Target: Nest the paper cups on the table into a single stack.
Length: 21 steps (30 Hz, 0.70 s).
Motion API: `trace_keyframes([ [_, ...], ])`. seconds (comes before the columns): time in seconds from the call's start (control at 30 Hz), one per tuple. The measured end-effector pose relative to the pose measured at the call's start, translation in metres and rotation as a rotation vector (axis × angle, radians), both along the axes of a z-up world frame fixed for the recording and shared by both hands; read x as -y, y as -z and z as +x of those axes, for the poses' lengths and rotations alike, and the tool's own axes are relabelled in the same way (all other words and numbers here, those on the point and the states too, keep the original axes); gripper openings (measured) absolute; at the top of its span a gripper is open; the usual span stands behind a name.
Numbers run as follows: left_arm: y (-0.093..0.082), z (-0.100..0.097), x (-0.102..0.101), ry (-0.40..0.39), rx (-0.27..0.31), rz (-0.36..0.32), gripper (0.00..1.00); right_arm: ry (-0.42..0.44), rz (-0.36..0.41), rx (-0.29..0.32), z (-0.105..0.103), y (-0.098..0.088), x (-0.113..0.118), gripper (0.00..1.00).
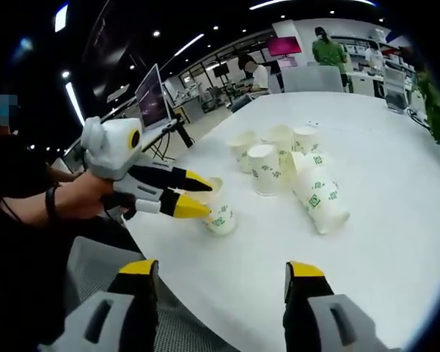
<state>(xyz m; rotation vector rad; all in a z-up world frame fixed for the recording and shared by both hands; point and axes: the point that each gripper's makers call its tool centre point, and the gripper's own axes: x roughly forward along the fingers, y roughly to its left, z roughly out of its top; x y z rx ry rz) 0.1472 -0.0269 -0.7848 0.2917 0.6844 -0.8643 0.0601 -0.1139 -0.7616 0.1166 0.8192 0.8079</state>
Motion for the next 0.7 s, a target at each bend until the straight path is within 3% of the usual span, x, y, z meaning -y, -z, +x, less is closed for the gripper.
trace_keyframes([
  [0.7,-0.007,-0.013,0.009,0.058,0.023,-0.042,0.37,0.014,0.019,-0.003,0.001,0.0,0.001,0.7],
])
